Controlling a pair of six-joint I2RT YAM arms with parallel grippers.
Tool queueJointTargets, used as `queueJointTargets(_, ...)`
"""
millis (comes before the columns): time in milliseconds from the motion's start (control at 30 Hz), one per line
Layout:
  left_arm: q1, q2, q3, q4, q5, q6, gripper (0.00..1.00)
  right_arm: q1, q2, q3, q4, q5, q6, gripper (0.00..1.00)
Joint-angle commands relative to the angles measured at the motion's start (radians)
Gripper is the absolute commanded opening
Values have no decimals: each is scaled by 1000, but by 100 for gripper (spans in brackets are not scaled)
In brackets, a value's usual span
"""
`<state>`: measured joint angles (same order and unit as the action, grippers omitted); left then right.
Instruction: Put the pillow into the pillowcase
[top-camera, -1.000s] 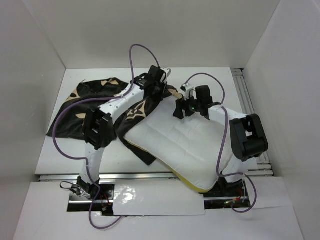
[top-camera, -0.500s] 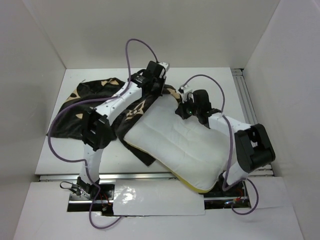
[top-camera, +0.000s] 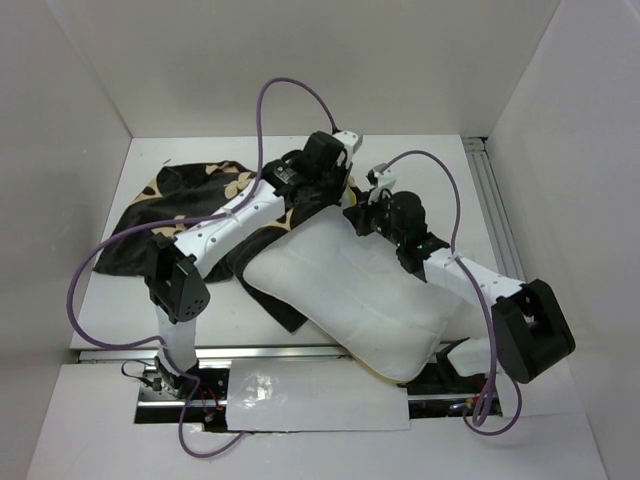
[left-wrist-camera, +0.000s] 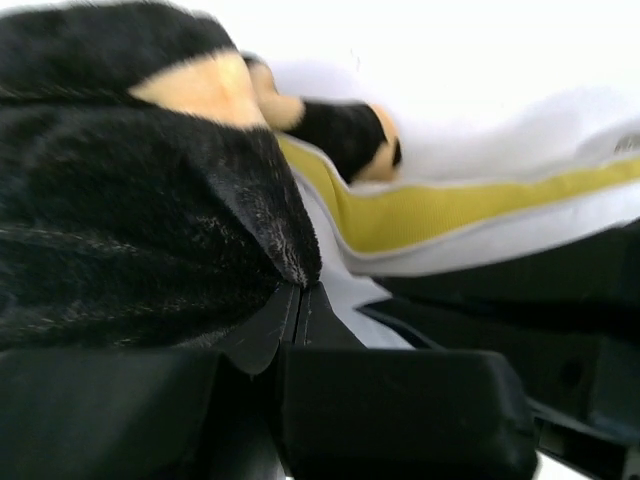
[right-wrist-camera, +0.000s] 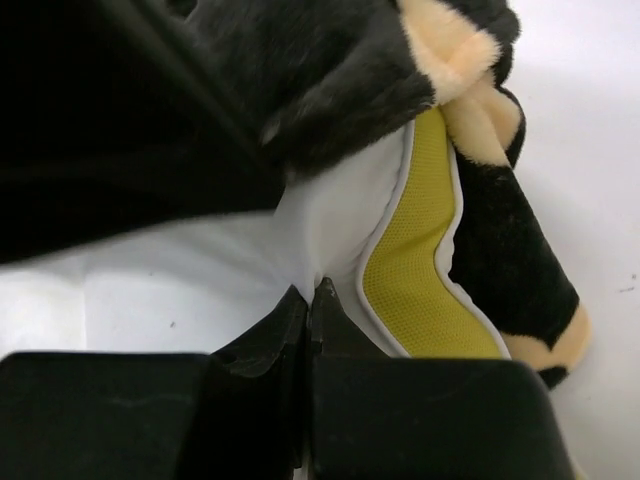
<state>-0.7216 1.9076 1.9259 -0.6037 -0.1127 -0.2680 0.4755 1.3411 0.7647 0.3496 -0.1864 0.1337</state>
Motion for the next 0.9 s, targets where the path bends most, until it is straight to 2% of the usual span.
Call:
queueJointTargets(0,-45,-28,-50,90,53,-42,0,17,-20,-63,386,99,168,0)
queueJointTargets(167,-96,-28,-83,139,162,-42,0,17,18,-182,693,231,282,0)
queueJointTargets(267,-127,-45,-125,185,206,-16,0,17,18,-281,808,303,346,0)
queueJointTargets(333,-145,-64,-186,232,293,-4,0,17,18,-347,903,346,386,0)
queueJointTargets(433,-170,-76,-255,260,370,9,0,8,-9,-401,942,439,406,0)
queueJointTargets(600,-203,-62,-341,312,328,-16,0,-31,-69,-423,927,444,406,0)
queueJointTargets(667,-203,-10,-288,294,256,-39,0,-31,-69,-412,913,435,406,0)
queueJointTargets(733,-173,88,-162,216,211,-59,0,-40,-69,-403,869,426,391,0)
queueJointTargets(767,-164,117,-118,185,184,-69,3,-52,-69,-378,841,426,391,0)
queueJointTargets(800,-153,142,-79,158,174,-83,20,-52,-69,-363,807,414,379,0)
queueJointTargets(867,-122,169,-9,111,185,-94,43,-83,-57,-282,621,401,368,1)
